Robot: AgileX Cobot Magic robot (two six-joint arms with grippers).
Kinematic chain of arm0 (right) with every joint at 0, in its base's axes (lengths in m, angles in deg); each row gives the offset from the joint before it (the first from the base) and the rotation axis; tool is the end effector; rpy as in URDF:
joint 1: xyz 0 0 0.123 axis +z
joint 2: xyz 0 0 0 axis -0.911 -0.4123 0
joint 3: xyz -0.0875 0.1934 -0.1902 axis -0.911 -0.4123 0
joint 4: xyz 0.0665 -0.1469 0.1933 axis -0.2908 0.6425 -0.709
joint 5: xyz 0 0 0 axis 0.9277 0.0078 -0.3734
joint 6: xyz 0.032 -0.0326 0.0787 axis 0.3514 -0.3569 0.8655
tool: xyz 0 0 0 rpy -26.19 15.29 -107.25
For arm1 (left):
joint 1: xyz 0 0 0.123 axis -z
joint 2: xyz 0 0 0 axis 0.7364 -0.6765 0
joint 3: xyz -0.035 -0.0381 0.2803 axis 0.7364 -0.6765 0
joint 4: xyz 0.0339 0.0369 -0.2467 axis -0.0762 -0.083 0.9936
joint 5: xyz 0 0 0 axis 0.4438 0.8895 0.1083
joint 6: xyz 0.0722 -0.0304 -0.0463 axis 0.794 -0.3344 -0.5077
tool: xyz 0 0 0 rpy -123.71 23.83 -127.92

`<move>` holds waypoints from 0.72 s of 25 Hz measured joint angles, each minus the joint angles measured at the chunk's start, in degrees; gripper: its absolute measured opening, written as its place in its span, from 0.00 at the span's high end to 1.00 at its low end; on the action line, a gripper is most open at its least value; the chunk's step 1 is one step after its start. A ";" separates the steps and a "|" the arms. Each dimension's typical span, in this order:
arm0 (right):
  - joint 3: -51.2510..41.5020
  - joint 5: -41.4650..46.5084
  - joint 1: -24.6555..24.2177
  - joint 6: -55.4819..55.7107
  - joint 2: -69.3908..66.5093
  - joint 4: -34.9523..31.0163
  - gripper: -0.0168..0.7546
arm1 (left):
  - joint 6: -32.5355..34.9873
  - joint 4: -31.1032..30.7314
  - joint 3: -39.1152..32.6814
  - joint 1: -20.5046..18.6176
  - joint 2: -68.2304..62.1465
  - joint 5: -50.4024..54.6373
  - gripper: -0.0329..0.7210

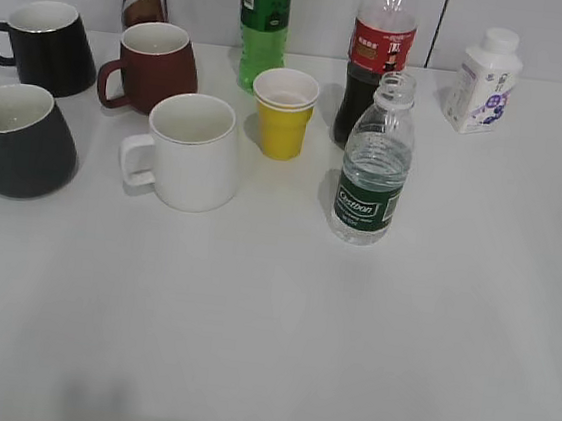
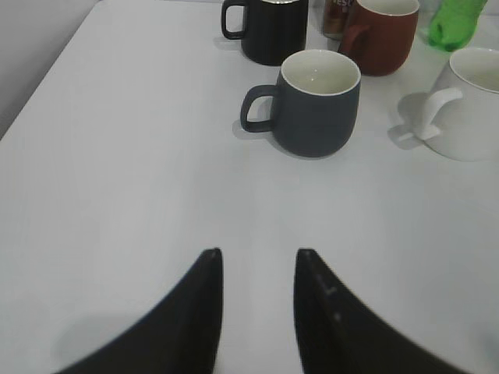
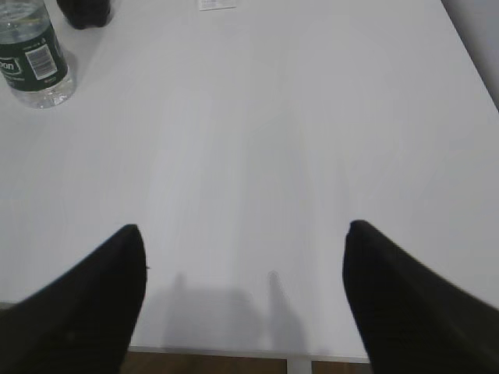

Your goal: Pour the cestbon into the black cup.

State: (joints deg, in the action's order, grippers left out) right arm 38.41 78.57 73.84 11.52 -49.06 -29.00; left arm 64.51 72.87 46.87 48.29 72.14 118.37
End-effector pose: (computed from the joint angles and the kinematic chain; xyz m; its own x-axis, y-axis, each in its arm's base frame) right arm -0.0056 -0.0048 0.2804 -0.4177 -0.0603 -0.9066 -0.1023 0.9946 -0.0191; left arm -0.0090 0.0017 0.2841 -0.4273 -0.0664 -0.9017 -0.0322 0.9978 -0.0582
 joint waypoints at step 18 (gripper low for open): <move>0.00 0.00 0.00 0.00 0.00 0.00 0.21 | 0.00 0.00 0.00 0.00 0.00 0.00 0.64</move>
State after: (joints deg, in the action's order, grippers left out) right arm 38.41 78.57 73.84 11.52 -49.06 -29.00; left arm 64.51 72.87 46.87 48.29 72.14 118.37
